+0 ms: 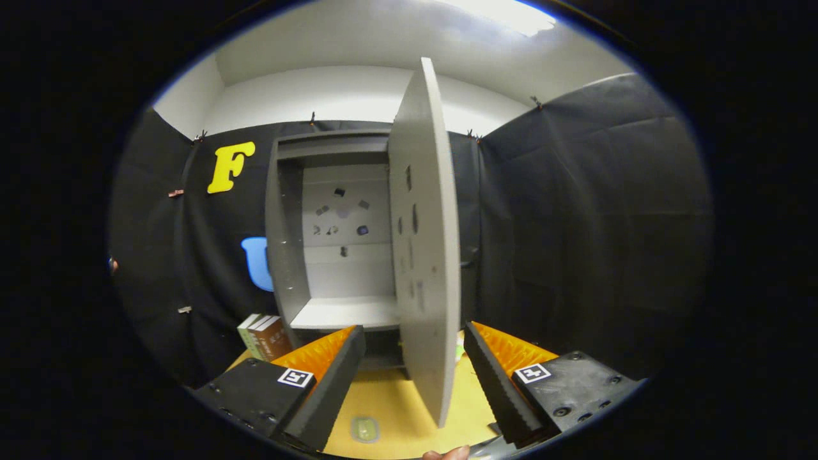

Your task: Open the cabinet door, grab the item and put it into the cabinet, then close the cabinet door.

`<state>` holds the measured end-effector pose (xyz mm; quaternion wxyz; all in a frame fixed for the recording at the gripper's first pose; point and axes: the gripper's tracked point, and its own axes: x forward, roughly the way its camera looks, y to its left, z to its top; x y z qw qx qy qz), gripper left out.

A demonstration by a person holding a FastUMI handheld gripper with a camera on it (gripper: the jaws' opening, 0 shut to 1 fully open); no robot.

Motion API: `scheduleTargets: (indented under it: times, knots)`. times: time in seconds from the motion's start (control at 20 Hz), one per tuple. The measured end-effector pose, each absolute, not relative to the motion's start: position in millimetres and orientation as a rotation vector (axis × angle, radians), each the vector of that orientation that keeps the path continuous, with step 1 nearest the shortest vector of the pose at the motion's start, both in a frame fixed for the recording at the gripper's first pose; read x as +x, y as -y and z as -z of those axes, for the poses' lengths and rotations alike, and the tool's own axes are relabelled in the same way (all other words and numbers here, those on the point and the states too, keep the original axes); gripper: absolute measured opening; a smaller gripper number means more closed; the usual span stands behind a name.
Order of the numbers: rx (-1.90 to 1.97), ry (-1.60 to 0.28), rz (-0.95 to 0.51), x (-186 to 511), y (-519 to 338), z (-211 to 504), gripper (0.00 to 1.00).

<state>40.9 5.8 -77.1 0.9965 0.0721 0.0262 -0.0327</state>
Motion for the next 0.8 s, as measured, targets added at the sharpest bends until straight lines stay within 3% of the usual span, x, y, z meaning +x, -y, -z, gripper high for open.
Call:
scheduleTargets:
  times: [0.5, 0.8]
  knots:
    - [0.064, -0.501, -0.097, 83.3, -147.8, 282.9, 0.99]
    - [0.069, -0.734, -0.097, 98.9, -163.3, 424.0, 0.99]
